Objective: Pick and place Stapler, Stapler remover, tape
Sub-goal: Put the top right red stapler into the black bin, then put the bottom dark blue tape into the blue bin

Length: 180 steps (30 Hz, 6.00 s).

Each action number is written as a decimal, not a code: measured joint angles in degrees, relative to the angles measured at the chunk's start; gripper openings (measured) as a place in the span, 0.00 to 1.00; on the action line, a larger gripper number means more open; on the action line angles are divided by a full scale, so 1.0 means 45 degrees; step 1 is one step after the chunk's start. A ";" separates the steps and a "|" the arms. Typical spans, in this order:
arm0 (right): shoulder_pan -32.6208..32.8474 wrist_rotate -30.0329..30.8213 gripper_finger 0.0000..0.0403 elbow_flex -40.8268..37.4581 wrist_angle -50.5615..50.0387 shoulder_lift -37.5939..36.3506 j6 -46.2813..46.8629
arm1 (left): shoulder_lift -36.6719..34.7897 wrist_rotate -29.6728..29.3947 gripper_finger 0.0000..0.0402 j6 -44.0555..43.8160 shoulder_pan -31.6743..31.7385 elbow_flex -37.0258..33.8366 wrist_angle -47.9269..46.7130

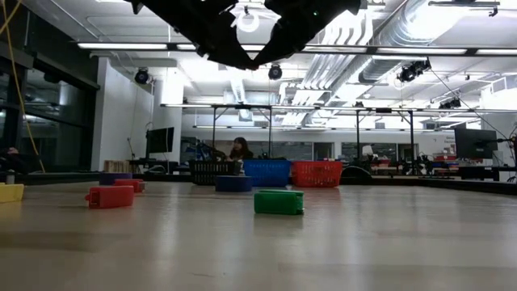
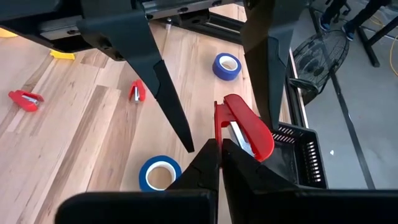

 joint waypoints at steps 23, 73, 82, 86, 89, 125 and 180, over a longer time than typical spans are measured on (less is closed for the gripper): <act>0.0000 0.0000 0.00 0.0000 -0.0170 0.0000 -0.0106 | 0.0000 0.0081 0.48 -0.0045 0.0000 0.0000 0.0139; 0.0175 0.0321 0.49 0.0000 -0.1304 -0.0685 -0.0189 | 0.0019 0.0434 0.17 0.0312 -0.0002 -0.0024 0.0269; 0.0185 0.1892 0.50 0.0000 -0.1405 -0.0675 0.0082 | 0.0019 -0.0476 0.17 0.0242 0.0000 -0.0019 -0.0175; 0.0180 0.2271 0.50 0.0000 -0.1801 -0.0672 0.0573 | 0.0015 -0.1662 0.17 -0.0070 0.0262 -0.0015 -0.0711; 0.0168 0.2557 0.50 0.0000 -0.2073 -0.0670 0.1002 | 0.0018 -0.1432 0.17 -0.0517 0.0849 -0.0010 -0.1130; -0.0709 0.4027 0.50 0.0000 -0.2635 -0.0656 0.4398 | 0.4998 0.6322 0.21 0.3588 0.7428 0.0005 -0.1633; -0.0704 0.4022 0.50 0.0000 -0.4058 -0.0651 0.5164 | 0.4784 0.6385 0.55 1.1838 0.2073 0.0826 -0.4539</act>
